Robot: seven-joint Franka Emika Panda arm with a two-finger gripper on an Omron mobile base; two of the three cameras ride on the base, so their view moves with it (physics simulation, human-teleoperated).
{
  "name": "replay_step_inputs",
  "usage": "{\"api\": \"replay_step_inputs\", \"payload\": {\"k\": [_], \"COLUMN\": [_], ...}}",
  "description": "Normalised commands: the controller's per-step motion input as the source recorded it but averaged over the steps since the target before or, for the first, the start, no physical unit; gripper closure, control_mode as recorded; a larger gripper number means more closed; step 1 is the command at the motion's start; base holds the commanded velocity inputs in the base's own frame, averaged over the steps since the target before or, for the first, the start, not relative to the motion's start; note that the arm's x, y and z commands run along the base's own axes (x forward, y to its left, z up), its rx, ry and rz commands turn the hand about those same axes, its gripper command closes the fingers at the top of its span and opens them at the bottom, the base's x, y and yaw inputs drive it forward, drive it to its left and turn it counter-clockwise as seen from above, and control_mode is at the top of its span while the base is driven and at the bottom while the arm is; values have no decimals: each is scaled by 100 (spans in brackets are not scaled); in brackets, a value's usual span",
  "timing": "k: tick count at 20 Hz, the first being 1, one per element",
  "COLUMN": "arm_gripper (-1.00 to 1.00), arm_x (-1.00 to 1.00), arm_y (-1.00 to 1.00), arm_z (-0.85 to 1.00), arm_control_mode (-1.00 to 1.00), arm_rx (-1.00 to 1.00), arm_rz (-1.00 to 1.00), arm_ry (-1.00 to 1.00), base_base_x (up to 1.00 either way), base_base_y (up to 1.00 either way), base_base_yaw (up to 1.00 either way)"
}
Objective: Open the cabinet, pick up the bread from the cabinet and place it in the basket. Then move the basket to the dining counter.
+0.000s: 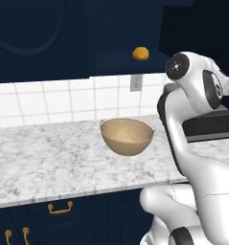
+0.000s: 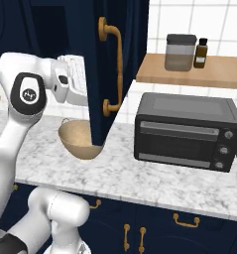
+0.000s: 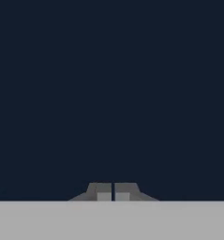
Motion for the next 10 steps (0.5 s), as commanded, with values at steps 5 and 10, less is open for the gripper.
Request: {"api": "replay_step_inputs", "payload": {"k": [5, 10], "arm_gripper": [100, 100], "arm_x": [-38, -18], "arm_y": [81, 51], "arm_z": [62, 21], "arm_control_mode": [-100, -100], "arm_rx": [1, 1], "arm_rz": [39, 54], "arm_ry": [18, 13], "base_base_x": [0, 0], "base_base_y": [0, 0], "base_base_yaw": [0, 0]}}
